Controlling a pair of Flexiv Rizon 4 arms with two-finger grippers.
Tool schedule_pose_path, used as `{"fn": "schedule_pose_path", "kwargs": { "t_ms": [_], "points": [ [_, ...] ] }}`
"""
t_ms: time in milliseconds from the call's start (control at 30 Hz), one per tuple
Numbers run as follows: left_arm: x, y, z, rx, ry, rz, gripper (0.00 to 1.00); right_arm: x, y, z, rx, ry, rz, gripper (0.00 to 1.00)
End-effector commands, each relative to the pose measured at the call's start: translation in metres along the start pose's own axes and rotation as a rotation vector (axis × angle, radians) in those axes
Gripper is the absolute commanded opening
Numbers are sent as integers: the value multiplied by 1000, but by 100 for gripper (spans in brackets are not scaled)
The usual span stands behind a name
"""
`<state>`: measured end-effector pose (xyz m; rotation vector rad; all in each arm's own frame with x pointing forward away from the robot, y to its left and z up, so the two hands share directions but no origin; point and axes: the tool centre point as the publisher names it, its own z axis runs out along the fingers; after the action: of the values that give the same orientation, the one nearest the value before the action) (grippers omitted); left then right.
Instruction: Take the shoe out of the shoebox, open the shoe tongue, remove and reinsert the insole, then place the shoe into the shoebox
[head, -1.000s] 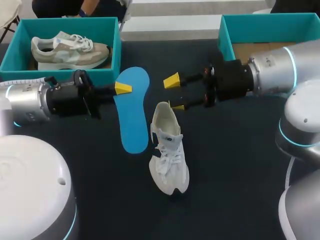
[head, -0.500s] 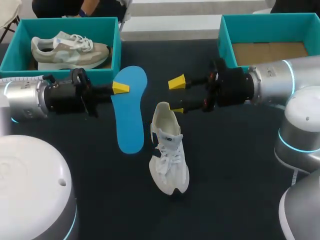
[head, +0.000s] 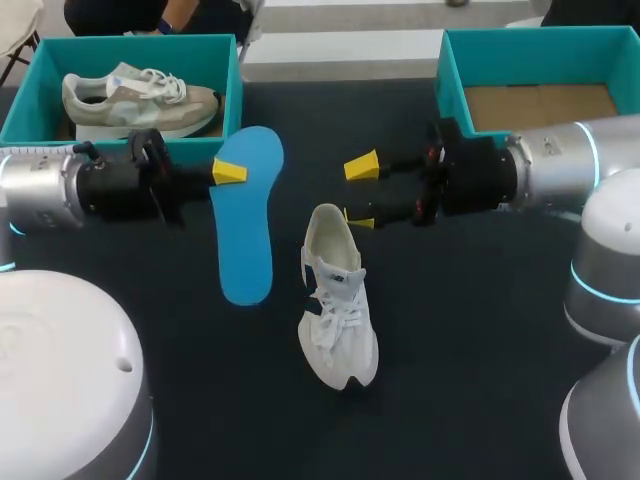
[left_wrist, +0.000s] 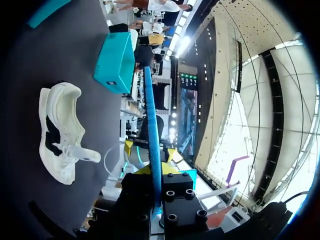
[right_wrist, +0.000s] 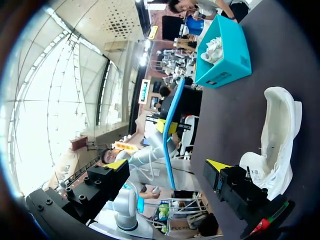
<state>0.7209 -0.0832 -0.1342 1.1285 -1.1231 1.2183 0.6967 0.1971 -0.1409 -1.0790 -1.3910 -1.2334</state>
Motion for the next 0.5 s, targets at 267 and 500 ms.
{"fn": "schedule_pose_path", "kwargs": {
  "t_ms": [267,500],
  "points": [
    [28,-16,-12,17,34,909,0,0,1,3,-1,0,0,100],
    [35,-18,-11,-46,47,1299,0,0,1,3,-1,0,0,100]
  ]
}}
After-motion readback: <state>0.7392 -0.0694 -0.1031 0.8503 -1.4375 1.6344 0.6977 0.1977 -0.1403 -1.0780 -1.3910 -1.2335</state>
